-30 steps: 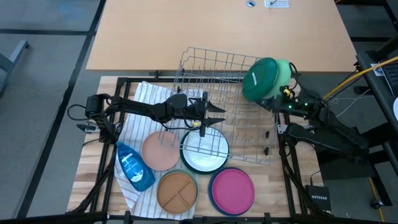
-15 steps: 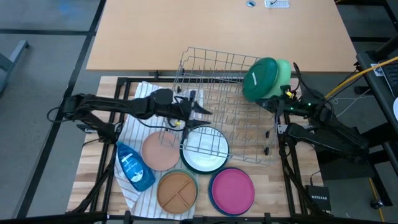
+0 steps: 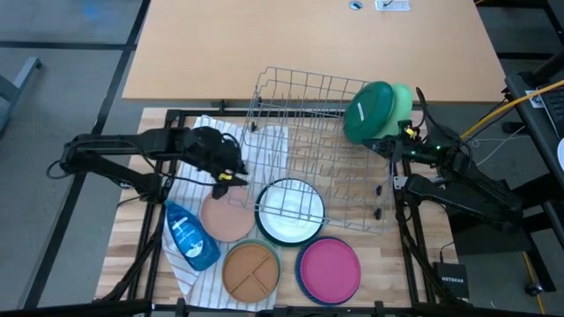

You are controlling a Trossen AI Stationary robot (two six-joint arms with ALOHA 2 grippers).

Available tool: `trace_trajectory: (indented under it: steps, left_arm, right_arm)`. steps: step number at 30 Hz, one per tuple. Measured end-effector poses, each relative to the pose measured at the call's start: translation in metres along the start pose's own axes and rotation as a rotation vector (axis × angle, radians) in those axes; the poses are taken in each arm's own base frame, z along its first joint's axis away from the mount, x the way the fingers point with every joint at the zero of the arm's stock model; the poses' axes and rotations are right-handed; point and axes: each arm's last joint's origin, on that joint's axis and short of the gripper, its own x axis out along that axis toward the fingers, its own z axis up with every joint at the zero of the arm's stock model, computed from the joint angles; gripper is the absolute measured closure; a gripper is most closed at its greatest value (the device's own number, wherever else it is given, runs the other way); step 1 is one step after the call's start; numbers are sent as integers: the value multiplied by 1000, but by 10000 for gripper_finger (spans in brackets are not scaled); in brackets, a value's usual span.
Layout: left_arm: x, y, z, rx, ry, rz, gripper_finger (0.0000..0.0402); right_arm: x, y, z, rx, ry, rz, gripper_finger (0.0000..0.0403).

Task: Sort dishes
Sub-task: Put the light orange plate in the dish rack

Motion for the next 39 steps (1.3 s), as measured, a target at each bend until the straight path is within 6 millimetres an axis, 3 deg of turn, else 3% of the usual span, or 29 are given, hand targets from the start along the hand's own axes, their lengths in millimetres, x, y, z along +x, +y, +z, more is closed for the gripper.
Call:
trace_trajectory:
  steps: [6, 16, 28, 39]
  left_arm:
    - [-10, 7, -28, -175, 249, 161, 245]
    - [-2, 20, -73, -425, 522, 410, 245]
    - [22, 33, -121, -609, 624, 538, 245]
    - [41, 38, -138, -671, 586, 459, 245]
  right_arm:
    - [0, 4, 0, -97, 48, 88, 203]
    - [14, -1, -1, -182, 136, 91, 203]
    - [34, -11, -2, -193, 215, 37, 203]
    - [41, -15, -2, -203, 240, 16, 203]
